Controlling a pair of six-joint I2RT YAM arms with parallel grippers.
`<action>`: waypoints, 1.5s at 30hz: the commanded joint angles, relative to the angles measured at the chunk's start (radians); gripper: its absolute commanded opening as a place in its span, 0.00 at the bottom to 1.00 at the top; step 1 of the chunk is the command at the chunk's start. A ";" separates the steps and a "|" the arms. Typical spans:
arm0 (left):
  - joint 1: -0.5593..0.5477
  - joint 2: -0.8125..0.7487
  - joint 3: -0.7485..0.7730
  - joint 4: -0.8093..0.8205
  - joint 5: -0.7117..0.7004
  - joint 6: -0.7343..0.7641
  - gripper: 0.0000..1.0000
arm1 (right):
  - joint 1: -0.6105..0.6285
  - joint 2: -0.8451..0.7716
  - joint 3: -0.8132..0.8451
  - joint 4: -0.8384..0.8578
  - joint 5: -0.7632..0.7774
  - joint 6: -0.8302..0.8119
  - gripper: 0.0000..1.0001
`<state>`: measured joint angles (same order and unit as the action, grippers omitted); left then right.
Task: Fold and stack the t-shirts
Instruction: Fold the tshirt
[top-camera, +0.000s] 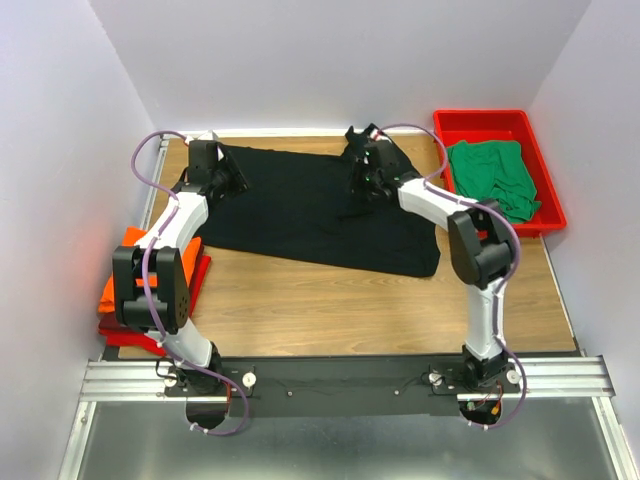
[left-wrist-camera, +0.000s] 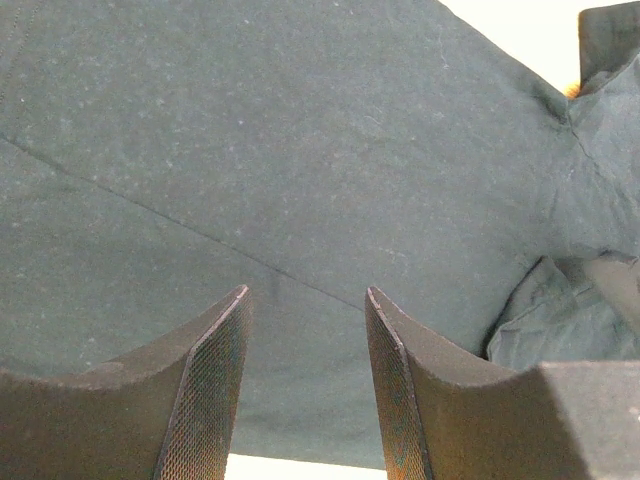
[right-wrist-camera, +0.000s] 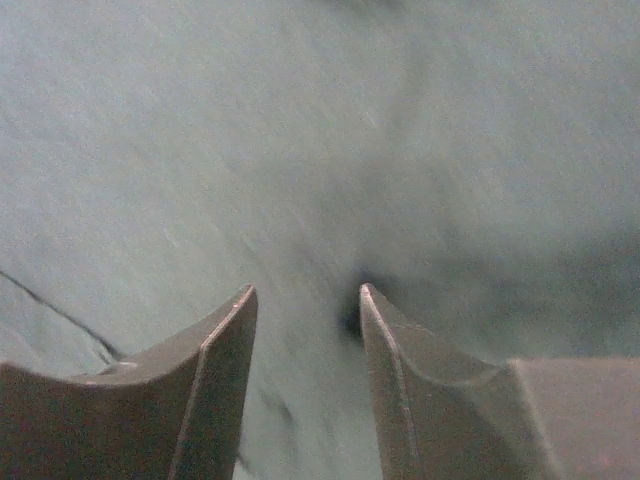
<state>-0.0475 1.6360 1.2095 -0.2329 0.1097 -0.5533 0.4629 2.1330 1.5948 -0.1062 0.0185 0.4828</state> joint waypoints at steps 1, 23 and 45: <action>-0.003 0.008 0.001 0.001 -0.007 0.013 0.57 | 0.005 -0.172 -0.174 -0.013 0.097 0.050 0.48; -0.003 0.021 0.009 -0.003 0.002 0.016 0.57 | 0.020 -0.137 -0.286 -0.023 0.239 -0.130 0.45; -0.003 0.028 0.013 0.001 0.016 0.023 0.57 | 0.026 0.097 0.031 -0.006 0.164 -0.176 0.52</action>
<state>-0.0475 1.6543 1.2095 -0.2333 0.1101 -0.5457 0.4789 2.1845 1.5604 -0.1219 0.2173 0.3283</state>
